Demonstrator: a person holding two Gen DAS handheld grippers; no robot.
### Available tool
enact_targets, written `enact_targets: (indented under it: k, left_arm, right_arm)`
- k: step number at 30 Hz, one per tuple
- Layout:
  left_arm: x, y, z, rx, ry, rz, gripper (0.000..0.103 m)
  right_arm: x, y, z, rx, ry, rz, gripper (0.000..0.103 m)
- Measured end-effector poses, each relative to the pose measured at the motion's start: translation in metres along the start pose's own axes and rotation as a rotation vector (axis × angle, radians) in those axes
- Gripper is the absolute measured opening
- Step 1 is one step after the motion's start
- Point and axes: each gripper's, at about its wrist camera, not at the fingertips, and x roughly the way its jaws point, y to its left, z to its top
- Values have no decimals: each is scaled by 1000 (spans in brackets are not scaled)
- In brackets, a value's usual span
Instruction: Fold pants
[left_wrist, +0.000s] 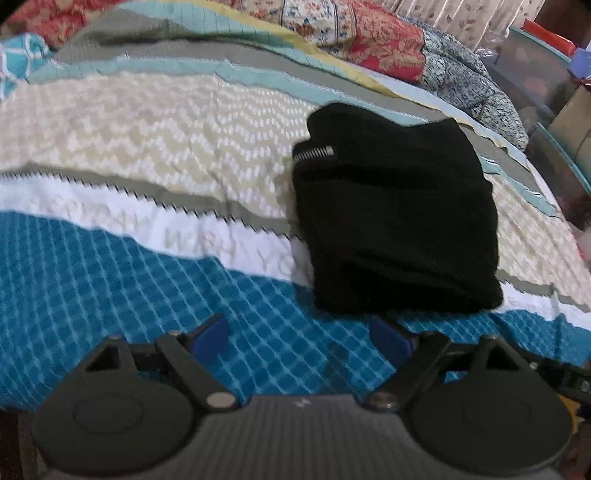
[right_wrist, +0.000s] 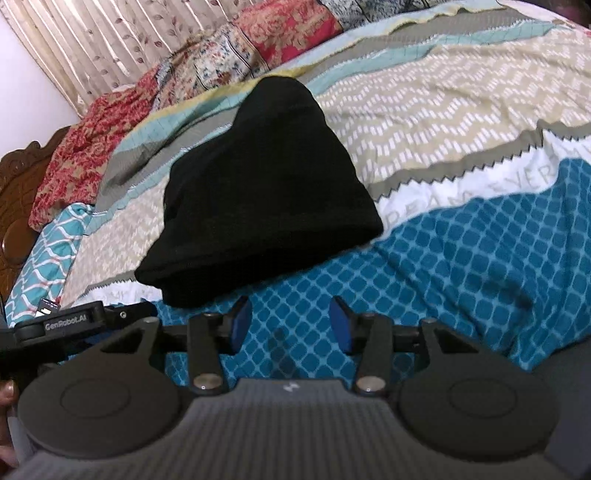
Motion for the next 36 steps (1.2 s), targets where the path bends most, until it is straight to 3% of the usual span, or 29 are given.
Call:
enact_targets:
  k: [3, 7, 14, 19, 32, 33, 36]
  left_arm:
    - [2, 0, -7, -11, 10, -44, 95]
    - [9, 0, -12, -24, 30, -49, 96]
    - [15, 3, -15, -27, 39, -74, 103]
    - [16, 7, -16, -51, 31, -92, 103]
    - [13, 21, -19, -130, -3, -163, 103]
    - [12, 23, -20, -147, -10, -169, 103]
    - [11, 25, -20, -154, -10, -183, 103]
  right_arm:
    - [0, 2, -3, 1, 1, 1, 52]
    - [5, 4, -5, -5, 29, -2, 62]
    - [15, -5, -9, 59, 86, 7, 70]
    - [13, -2, -12, 59, 82, 51, 90]
    - [8, 0, -17, 55, 64, 58, 97]
    - [8, 1, -17, 56, 62, 65, 103]
    - [3, 6, -18, 40, 39, 116, 103]
